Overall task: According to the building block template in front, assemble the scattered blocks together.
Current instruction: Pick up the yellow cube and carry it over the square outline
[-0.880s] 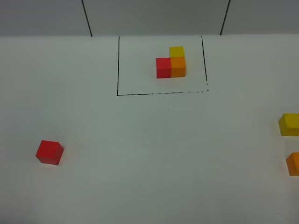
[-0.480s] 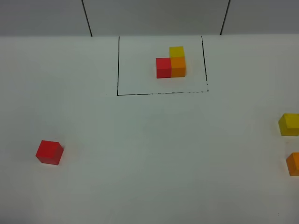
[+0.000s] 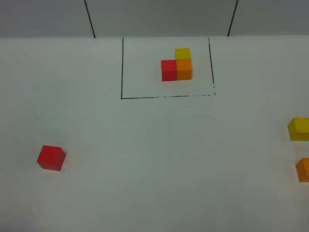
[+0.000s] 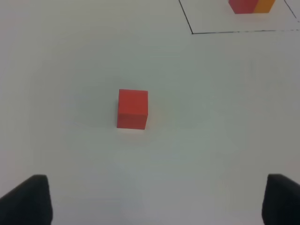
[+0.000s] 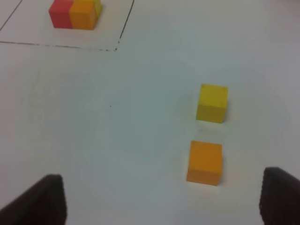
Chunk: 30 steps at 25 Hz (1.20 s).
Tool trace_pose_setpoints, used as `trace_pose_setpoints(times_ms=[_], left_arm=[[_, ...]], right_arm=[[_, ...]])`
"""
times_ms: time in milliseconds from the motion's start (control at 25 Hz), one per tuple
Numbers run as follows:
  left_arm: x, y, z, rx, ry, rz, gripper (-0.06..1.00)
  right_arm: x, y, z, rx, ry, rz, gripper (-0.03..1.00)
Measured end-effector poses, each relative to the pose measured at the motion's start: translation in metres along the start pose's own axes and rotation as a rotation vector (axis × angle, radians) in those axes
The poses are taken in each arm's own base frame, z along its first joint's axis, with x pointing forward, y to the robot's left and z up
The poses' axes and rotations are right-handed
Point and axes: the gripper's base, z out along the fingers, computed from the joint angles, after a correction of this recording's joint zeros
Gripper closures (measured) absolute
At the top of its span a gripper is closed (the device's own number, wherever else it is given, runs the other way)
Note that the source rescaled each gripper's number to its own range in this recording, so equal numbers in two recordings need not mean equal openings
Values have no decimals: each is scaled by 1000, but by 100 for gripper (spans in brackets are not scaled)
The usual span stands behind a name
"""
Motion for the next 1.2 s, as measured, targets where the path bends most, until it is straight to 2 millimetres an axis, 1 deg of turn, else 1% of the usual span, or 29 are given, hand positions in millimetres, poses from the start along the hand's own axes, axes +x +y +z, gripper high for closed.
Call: trace_pose_setpoints(times_ms=[520,640,760,920,1040,1200], left_arm=[[0,0,0,0,0,0,4],[0,0,0,0,0,-1,4],[0,0,0,0,0,-1,5],[0,0,0,0,-1,-3,6],[0,0,0,0,-1,-2,6],[0,0,0,0,-1,-2,7]], right_arm=[[0,0,0,0,2,15,27],[-3,0,5,3,39,50,25],[-11,0,15,9,118,58,21],[-27,0,33,18,236,65,20],[-42,0,50,24,310,66,20],[-58,-1,78,43,451,42,20]])
